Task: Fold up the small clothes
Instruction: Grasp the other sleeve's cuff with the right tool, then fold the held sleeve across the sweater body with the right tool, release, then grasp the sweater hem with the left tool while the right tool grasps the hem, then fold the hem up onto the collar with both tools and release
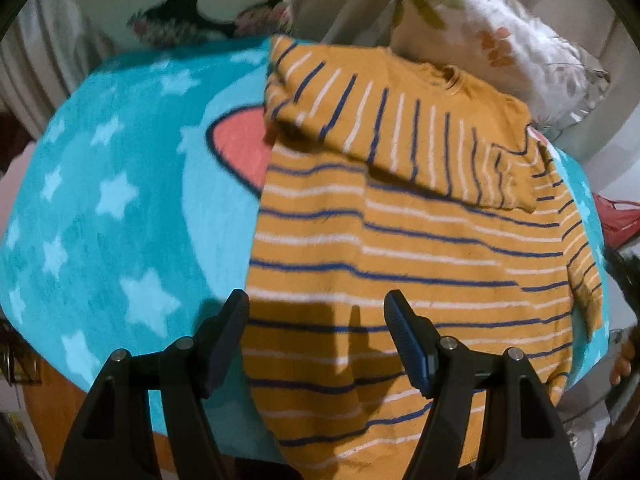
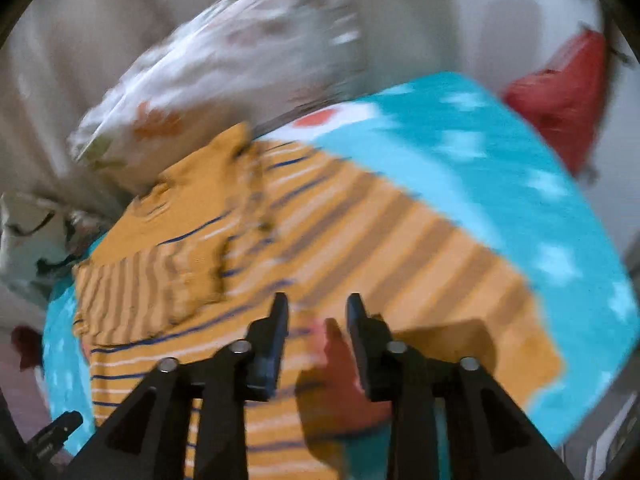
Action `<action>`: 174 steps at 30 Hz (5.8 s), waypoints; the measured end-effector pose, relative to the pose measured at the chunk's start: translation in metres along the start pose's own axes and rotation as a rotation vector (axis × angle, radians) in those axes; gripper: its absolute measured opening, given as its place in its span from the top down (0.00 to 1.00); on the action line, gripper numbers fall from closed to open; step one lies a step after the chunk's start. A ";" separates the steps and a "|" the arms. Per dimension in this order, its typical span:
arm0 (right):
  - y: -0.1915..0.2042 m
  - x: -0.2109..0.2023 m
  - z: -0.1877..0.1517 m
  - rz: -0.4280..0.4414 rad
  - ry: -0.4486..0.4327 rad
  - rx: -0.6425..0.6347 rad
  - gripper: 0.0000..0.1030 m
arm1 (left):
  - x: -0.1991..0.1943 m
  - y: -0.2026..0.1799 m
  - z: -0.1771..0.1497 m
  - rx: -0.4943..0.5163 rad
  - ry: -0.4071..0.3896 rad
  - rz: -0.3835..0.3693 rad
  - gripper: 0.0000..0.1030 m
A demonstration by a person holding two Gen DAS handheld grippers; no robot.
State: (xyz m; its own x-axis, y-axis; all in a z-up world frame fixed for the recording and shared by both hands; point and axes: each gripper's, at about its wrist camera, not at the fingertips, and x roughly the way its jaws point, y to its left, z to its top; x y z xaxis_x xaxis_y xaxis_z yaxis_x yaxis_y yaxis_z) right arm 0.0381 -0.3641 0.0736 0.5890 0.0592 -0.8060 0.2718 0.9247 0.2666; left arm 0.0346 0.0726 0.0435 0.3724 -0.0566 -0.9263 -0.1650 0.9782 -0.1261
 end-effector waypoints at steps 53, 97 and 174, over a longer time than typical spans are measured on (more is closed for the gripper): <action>0.148 0.042 0.045 0.560 0.211 0.155 0.93 | -0.043 0.076 0.026 -0.118 -0.084 -0.043 0.33; 0.233 0.108 -0.038 0.341 0.389 -0.302 0.57 | -0.014 0.104 -0.004 -0.152 0.038 -0.049 0.33; 0.100 0.126 0.086 0.619 0.321 0.124 0.94 | 0.048 0.001 0.185 -0.129 -0.086 -0.178 0.93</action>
State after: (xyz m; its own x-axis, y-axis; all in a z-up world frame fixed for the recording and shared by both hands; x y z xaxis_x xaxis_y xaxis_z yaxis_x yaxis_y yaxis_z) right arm 0.2047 -0.2964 0.0444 0.4152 0.6857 -0.5978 0.0559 0.6367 0.7691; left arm 0.2216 0.1081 0.0643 0.4820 -0.2034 -0.8522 -0.2032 0.9202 -0.3345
